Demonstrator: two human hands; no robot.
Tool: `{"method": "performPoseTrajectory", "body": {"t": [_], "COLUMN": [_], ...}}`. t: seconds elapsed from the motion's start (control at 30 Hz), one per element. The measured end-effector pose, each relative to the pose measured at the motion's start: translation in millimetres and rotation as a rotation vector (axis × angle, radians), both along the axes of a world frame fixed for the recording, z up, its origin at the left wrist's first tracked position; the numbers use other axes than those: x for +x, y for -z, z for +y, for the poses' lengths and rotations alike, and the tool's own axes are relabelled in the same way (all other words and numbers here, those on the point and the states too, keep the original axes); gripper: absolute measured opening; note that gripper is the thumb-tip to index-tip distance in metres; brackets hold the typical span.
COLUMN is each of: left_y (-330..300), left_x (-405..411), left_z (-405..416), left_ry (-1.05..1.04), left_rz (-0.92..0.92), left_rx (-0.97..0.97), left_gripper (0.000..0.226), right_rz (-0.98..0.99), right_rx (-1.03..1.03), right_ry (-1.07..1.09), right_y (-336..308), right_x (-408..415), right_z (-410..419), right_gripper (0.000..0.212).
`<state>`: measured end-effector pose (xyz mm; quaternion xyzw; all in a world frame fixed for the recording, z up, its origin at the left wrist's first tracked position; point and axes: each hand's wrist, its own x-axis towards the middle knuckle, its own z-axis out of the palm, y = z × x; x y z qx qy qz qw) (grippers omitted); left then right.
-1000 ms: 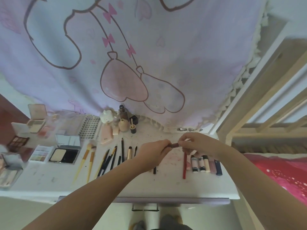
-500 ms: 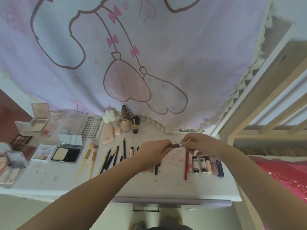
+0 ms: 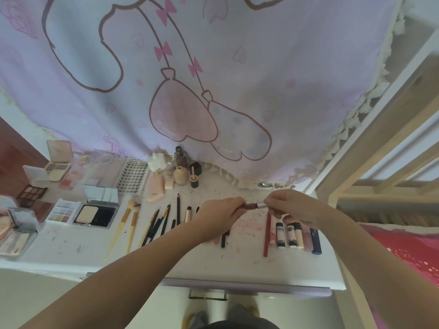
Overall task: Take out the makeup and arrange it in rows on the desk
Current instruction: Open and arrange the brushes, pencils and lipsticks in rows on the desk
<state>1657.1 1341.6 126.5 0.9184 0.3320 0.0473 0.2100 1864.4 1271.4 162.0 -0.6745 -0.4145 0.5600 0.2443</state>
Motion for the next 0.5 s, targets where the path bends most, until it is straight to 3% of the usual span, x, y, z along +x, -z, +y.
{"method": "performPoseTrajectory", "body": {"t": [0.07, 0.2, 0.33, 0.5], "left_y": [2.6, 6.9, 10.2, 11.2], "left_x": [-0.9, -1.9, -2.9, -1.8], "left_z": [1.4, 3.2, 5.0, 6.6], "left_ry": [-0.008, -0.009, 0.001, 0.015], "left_rz": [0.009, 0.007, 0.024, 0.018], "left_rx": [0.001, 0.0, 0.0, -0.013], "left_gripper": [0.025, 0.024, 0.024, 0.024], "right_rz": [0.037, 0.036, 0.043, -0.041], "right_rx": [-0.001, -0.075, -0.034, -0.108], "right_ry": [0.016, 0.074, 0.052, 0.079], "right_y": [-2.3, -0.7, 0.2, 0.3], "right_x": [-0.3, -3.1, -2.7, -1.0], "right_z": [0.7, 2.3, 1.6, 4.1], "right_gripper": [0.008, 0.031, 0.012, 0.037]}}
